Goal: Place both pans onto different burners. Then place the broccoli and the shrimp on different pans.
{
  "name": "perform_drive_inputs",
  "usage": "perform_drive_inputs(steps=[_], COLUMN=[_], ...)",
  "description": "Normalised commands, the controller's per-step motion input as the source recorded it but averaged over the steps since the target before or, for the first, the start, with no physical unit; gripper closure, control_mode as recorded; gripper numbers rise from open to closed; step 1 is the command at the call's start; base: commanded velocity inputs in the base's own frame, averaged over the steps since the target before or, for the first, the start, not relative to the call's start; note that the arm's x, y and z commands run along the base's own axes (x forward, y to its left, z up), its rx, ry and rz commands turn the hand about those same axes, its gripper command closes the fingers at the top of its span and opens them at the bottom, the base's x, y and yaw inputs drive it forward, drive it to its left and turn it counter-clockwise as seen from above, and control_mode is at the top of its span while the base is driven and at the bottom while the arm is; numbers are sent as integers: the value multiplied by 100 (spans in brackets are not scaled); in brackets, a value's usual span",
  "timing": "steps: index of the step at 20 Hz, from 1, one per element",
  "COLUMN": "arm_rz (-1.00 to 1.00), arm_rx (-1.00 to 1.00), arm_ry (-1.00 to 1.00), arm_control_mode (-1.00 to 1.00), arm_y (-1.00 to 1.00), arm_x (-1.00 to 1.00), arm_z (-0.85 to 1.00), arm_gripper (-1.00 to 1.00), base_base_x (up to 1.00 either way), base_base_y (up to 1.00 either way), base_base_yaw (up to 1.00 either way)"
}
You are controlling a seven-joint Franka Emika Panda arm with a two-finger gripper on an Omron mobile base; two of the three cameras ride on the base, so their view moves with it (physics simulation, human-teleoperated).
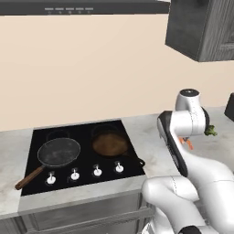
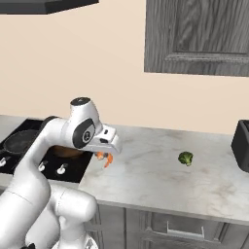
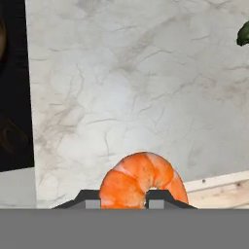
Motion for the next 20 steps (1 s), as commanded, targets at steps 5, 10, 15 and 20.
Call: perform_drive_inputs(steps=[5,10,15,20], arm_rz=[7,5,5,3], arm_rx=[-1,-3,0,0], arm_ry=[0,0,0,3], arm_control_mode=[-100,-100,-100,-100], arm_y=[100,100,88,48], arm_x=[31,42,57,77], arm_z=[18,12,5,1], arm_gripper=[100,100,100,100], base_base_x=[0,0,0,0], base_base_y=[0,0,0,0], base_base_yaw=[0,0,0,0])
